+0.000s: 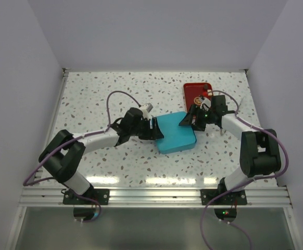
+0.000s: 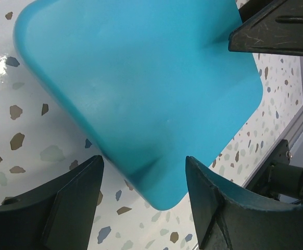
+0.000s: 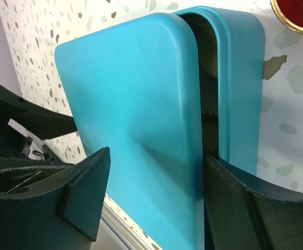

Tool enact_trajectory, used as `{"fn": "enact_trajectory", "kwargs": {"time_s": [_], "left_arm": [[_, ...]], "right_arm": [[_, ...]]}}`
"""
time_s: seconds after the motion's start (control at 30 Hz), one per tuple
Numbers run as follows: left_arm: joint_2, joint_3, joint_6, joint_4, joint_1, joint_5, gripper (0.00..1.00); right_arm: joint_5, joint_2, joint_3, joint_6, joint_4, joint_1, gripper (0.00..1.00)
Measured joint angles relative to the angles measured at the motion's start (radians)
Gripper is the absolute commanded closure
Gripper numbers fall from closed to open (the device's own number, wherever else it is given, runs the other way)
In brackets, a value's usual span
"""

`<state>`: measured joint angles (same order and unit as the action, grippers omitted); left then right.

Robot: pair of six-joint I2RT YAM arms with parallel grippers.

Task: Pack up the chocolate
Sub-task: Close the box lid on the packing box.

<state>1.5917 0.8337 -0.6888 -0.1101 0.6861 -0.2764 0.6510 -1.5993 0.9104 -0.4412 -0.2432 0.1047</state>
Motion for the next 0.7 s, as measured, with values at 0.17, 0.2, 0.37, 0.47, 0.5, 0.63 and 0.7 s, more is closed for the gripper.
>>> {"fn": "enact_trajectory", "kwargs": {"time_s": [0.17,0.2,0.37,0.47,0.5,0.63,0.7], "left_arm": [[0.0,0.0,0.0,-0.001,0.002,-0.001,0.3],[0.0,0.0,0.0,-0.001,0.002,-0.001,0.3],[0.0,0.001,0.0,-0.001,0.002,-0.001,0.3],[0.002,0.003,0.0,-0.001,0.002,-0.001,0.3],[0.003,0.006,0.0,-0.001,0.002,-0.001,0.31],[0.004,0.016,0.0,-0.005,0.002,-0.003,0.3],[0.005,0.018,-0.001,-0.009,0.002,-0.005,0.31]], "right_arm": [[-0.011,0.006,0.004,0.01,-0.014,0.0,0.25],[-0.014,0.006,0.006,0.012,-0.018,0.0,0.24],[-0.041,0.015,0.015,0.033,-0.047,0.0,0.23],[-0.062,0.017,0.025,0.046,-0.065,0.0,0.23],[-0.066,0.017,0.028,0.049,-0.069,0.0,0.22],[-0.076,0.017,0.038,0.057,-0.08,0.0,0.22],[-0.079,0.017,0.042,0.058,-0.08,0.0,0.22]]}}
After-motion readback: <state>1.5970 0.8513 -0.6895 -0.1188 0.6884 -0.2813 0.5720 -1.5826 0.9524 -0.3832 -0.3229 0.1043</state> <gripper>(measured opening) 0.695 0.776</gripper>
